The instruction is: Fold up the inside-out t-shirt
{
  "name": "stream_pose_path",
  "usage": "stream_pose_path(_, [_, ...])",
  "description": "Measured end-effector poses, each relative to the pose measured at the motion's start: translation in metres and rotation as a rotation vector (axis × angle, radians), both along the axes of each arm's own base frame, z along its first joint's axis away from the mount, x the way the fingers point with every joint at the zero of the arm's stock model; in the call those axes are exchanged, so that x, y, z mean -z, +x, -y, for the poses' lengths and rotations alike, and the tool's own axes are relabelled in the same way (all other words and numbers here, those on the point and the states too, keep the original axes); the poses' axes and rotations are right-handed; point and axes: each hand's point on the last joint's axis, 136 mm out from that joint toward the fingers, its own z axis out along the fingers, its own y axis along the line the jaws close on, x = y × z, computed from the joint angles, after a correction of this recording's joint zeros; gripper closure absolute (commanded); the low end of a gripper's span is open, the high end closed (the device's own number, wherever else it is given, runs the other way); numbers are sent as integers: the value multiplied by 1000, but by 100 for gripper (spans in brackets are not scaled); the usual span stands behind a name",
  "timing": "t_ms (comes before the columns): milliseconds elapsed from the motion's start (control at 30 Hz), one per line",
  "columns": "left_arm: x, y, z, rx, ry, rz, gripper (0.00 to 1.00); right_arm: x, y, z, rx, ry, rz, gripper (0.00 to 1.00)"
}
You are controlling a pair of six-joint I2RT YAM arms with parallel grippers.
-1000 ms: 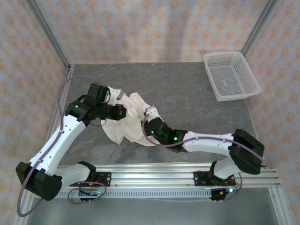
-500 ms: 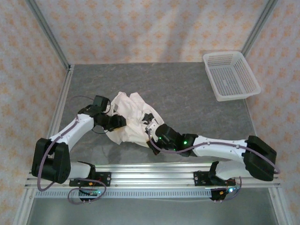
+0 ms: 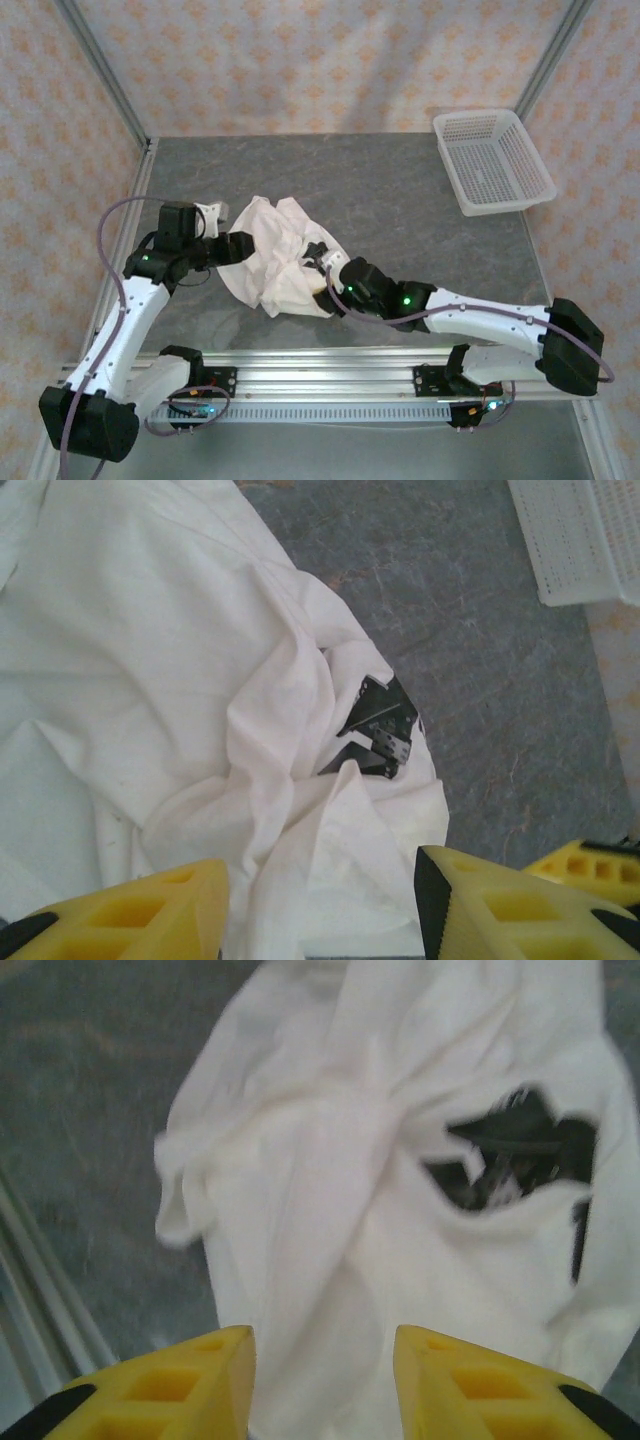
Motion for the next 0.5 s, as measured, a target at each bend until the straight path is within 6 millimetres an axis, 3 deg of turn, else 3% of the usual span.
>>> stream_pose_path(133, [-4,-3,0,0,-1,11,45,-20,26,-38,51,59,-19,68])
stream_pose_path(267, [0,-6,-2,-6,8,-8,45,-15,47,-77,80,25,-73,67])
stream_pose_path(500, [5,-12,-4,-11,21,-33,44,25,59,-87,119,-170,-152,58])
